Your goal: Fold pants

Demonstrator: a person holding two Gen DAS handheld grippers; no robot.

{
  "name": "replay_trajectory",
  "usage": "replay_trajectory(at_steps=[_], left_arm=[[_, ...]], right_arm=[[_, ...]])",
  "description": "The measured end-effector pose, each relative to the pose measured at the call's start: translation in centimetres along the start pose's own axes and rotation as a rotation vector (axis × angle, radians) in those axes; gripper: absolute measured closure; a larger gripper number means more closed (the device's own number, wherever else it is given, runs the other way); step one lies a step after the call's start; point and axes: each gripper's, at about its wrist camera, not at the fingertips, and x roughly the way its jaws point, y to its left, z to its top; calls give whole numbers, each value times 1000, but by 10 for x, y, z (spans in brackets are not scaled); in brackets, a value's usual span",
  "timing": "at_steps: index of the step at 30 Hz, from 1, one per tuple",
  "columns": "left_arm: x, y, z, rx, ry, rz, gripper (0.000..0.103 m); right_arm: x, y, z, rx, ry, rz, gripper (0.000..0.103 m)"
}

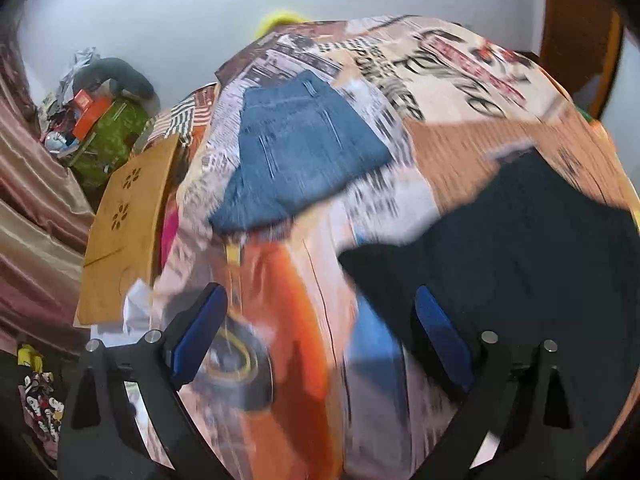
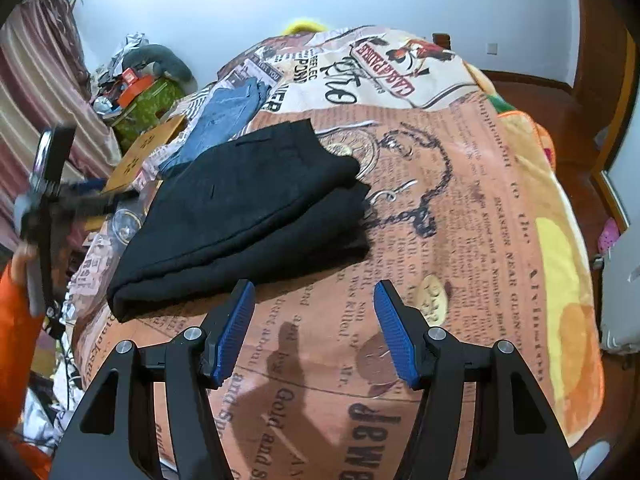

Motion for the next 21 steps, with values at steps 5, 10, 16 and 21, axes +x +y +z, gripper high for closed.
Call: replay_trajectory(at_steps=[5,10,16,21], left_arm=[[69,-11,43,50,119,43,7],[113,-16,27,44,251,-17,7],[75,-12,-14,50,200,-44,7],[35,-17,-50,67,174,-76,7]], right_arm=[[10,2,-5,10,36,8,45],[9,1,-8,6,42,-2,45],[8,-12,-6,54,33,-15,45],[-6,-11,-4,42,-15,-19,45]])
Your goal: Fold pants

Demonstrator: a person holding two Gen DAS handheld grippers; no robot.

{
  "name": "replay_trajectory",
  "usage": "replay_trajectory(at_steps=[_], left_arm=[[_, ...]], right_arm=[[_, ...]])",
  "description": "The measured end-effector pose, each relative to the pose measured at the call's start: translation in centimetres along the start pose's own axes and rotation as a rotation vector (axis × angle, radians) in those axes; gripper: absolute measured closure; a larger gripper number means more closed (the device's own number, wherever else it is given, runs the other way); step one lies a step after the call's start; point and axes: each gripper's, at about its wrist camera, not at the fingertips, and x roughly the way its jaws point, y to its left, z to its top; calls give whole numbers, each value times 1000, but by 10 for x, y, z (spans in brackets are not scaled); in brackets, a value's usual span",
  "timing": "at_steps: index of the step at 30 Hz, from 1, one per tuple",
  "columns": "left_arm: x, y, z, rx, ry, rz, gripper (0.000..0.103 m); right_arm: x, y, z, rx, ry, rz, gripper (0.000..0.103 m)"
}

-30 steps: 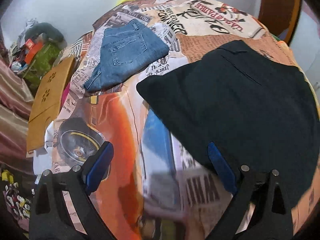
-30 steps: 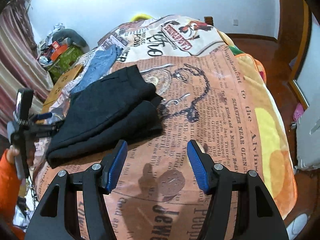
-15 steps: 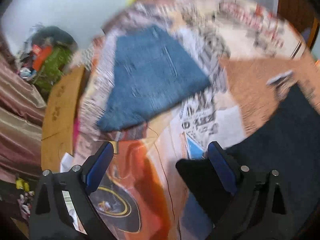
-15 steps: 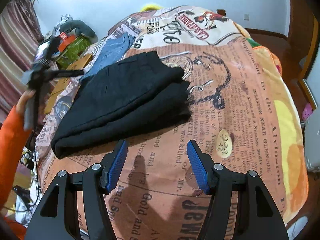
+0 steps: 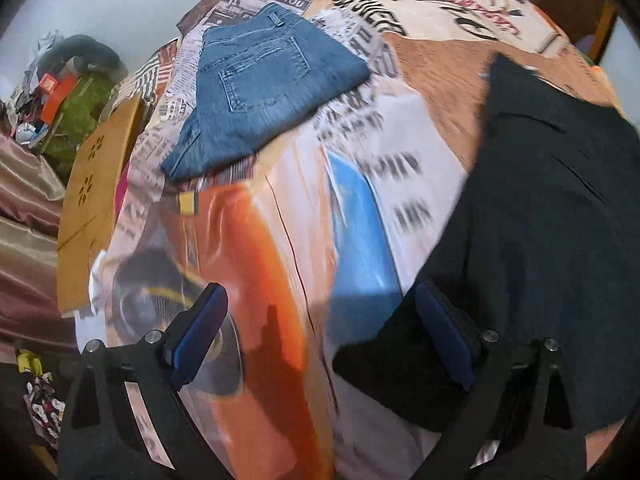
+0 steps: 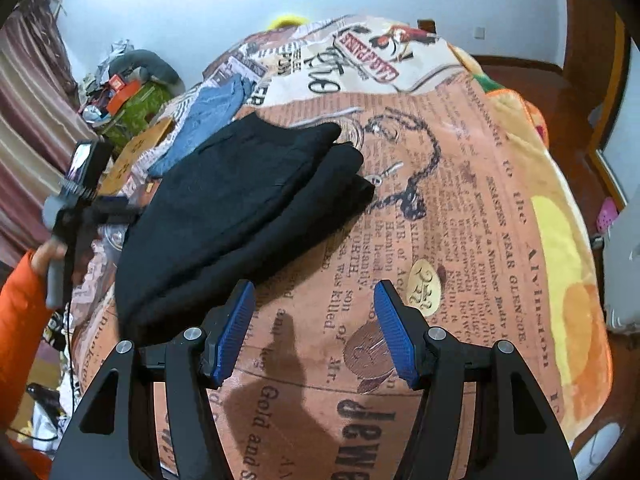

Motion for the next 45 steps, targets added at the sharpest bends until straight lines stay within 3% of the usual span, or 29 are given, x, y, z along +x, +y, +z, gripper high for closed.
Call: replay_trajectory(at_steps=[7,11,14,17,24,29,34,40,45], left_arm=[[-30,-5,-46,-88,-22,-108,7],[-46,-5,-50,-57,-50,-83,7],[-60,4,-38,-61,-100,-32,7],[-71,12,-16,-81,-159,-26,7],[-68,-5,45,-67,-198,-147,7],[-58,-43,70,34,-221,-164,10],[-36,-71,79,125,-176,-197,31],[-11,-79,78,125,-119,-221,33],[-9,-76,78,100,-109,-239,33]], right_arm=[[-11,2,5,-20,-46,6,45],[-10,4,11,-30,-54,25,45],[-9,9,17,-58,-74,42,45],[-4,13,25,-87,-83,42,45],[27,17,58,-130,-69,66,45],[58,19,81,-176,-33,68,56],[93,15,91,-196,38,59,69],[117,16,93,-235,61,42,71],[111,18,95,-260,14,39,88]])
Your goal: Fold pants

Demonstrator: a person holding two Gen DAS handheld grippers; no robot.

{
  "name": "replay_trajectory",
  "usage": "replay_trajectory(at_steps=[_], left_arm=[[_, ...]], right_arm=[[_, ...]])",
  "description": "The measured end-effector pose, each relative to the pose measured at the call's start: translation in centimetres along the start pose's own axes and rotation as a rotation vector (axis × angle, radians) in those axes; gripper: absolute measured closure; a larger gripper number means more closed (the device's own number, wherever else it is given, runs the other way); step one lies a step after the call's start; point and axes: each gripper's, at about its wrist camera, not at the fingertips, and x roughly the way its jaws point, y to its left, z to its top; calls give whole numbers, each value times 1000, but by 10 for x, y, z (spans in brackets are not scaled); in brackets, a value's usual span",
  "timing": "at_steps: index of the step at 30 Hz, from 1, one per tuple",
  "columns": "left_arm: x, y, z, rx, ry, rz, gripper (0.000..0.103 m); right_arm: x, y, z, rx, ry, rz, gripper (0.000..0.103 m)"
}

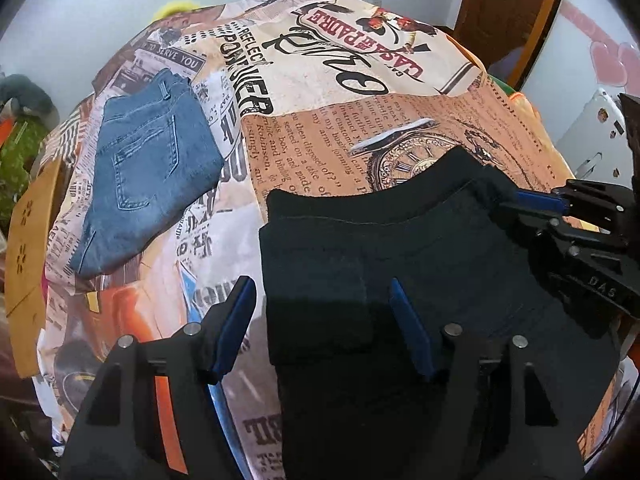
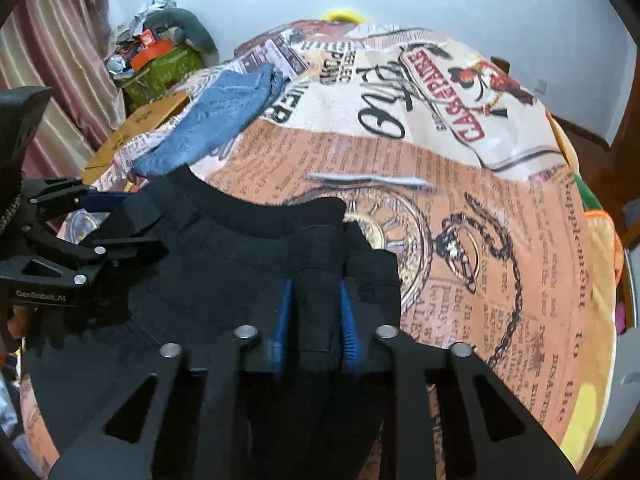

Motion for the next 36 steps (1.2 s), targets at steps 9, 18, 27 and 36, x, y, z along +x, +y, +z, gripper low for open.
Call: replay_trajectory(at_steps=[9,18,27,36], left_arm=[[-4,-1,-3,8,-28,33,33],[1,0,-6,-11,-38,39,29],[-38,-3,-8,-13,-134,88,30],[-72,21,-22,-63,-177,80,16]], right_arm=[[-18,2,9,-23,-84,-41,92],[4,-6,-2,10,2,-53,91],[-36,0,2,20,-28,-66,89],[-75,5,-15,68,-81,-62,46]])
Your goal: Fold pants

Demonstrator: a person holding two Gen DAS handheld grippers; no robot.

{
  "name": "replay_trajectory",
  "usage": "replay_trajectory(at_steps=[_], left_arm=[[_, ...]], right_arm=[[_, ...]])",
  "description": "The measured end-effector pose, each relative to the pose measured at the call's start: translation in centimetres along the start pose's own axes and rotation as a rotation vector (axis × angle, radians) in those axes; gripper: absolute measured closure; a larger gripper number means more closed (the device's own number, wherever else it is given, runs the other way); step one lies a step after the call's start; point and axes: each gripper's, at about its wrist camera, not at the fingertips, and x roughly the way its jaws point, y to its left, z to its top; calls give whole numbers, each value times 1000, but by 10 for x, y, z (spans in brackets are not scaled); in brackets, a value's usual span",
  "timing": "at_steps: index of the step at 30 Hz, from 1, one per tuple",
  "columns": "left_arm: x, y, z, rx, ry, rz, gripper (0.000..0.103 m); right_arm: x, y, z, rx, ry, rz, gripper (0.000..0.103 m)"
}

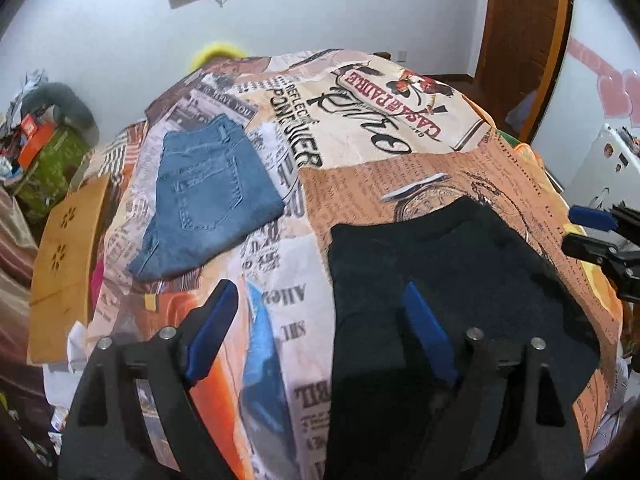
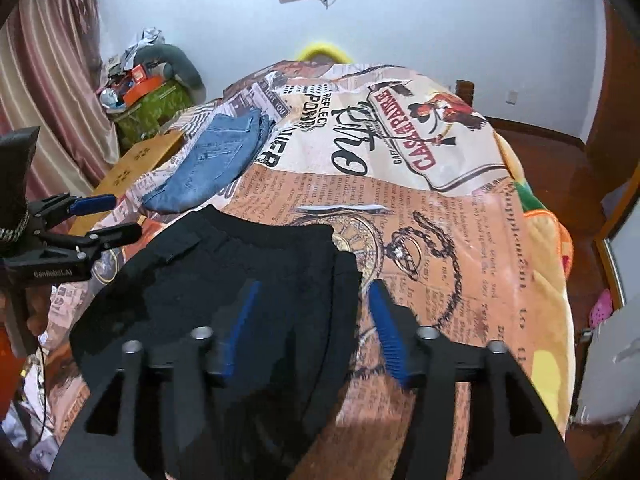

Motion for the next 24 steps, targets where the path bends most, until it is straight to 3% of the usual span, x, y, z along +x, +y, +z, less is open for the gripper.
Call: replay_trajectory(at_steps=[4,8,15,20,24], left_arm=[[10,14,-15,-43,83,-43,16],[22,24,-37,-134,171,-136,16],[32,34,-38,-238,208,-248,15],[37,34,-30,-248,211,-275,15],[37,34,-27,-280,222,-351,15]], right_arm=[[5,0,-16,28,57,12,46],[15,-4,-35,82,118,39,46],[33,-19,-51,223,164,133,45],[42,-19,-47,228,178,164,41],[47,-16,-48,229,188,187,39]])
